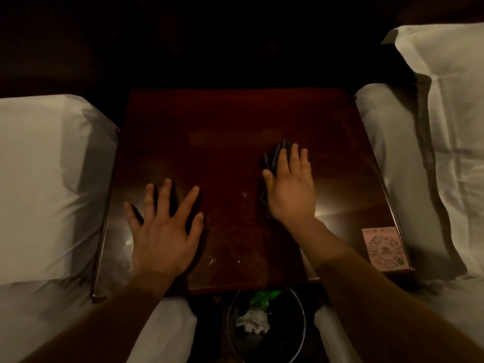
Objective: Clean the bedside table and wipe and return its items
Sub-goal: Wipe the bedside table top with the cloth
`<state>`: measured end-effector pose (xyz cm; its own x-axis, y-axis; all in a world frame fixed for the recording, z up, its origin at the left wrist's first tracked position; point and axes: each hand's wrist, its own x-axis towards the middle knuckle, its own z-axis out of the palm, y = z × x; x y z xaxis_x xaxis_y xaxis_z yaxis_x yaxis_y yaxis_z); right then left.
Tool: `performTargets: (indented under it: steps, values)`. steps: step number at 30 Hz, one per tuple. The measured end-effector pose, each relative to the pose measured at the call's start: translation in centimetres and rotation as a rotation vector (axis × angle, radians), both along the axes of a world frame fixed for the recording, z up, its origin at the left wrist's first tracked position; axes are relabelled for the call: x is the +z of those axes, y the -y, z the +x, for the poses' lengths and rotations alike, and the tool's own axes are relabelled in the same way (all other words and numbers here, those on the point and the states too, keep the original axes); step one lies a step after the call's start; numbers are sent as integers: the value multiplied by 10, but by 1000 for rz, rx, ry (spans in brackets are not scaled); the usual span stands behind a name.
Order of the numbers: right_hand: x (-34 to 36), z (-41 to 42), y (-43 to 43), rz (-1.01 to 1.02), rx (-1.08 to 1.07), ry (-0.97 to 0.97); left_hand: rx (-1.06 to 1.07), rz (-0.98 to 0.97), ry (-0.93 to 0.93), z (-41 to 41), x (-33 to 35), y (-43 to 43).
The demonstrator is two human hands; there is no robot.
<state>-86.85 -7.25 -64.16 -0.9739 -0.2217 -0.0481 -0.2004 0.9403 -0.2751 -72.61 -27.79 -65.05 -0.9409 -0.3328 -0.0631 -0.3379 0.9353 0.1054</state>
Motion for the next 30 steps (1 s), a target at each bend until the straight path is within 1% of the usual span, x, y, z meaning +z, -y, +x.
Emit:
performTargets:
  steps: [1, 3, 6, 8, 10, 12, 14, 16, 18, 20, 23, 24, 25, 26, 27, 28, 30]
  values:
    - [1, 3, 5, -34, 17, 0, 0, 1, 0, 1, 1, 0]
    - [0, 24, 14, -69, 170, -19, 1, 4, -8, 2, 2, -1]
    - [-7, 72, 16, -2, 455, -54, 7, -6, -10, 2, 1, -1]
    - [-12, 67, 10, 32, 537, -81, 12, -7, -14, 2, 1, -2]
    - [-13, 41, 10, 25, 484, -93, 15, -1, -24, 1, 2, -2]
    - [-6, 13, 19, -41, 329, -58, 25, 6, -33, 2, 3, -3]
    - [-4, 3, 29, -92, 211, -49, 28, 13, -42, 2, 4, -5]
    - [0, 6, 31, -161, 186, -77, 30, 14, -45, 1, 5, -4]
    - [5, 20, 25, -238, 216, -106, 25, 12, -45, 1, 4, -3]
    - [3, 50, 23, -242, 379, -142, 22, 1, -45, 2, 4, -3]
    - [-7, 104, 25, -167, 749, -119, 18, 12, -57, 2, 4, -3]
    - [-7, 102, 21, -142, 835, -108, 16, 21, -68, 3, 3, -3]
    - [-7, 85, 17, -101, 866, -137, 17, 38, -83, 3, 3, -2]
    - [-8, 63, 13, -53, 832, -198, 23, 58, -99, 4, 3, -1]
    - [-7, 38, 10, -27, 719, -215, 32, 77, -114, 4, 3, 0]
    - [-6, 10, 6, -19, 550, -202, 39, 90, -125, 4, 2, 1]
    - [0, -30, 0, -6, 235, -100, 45, 107, -143, 4, 0, 1]
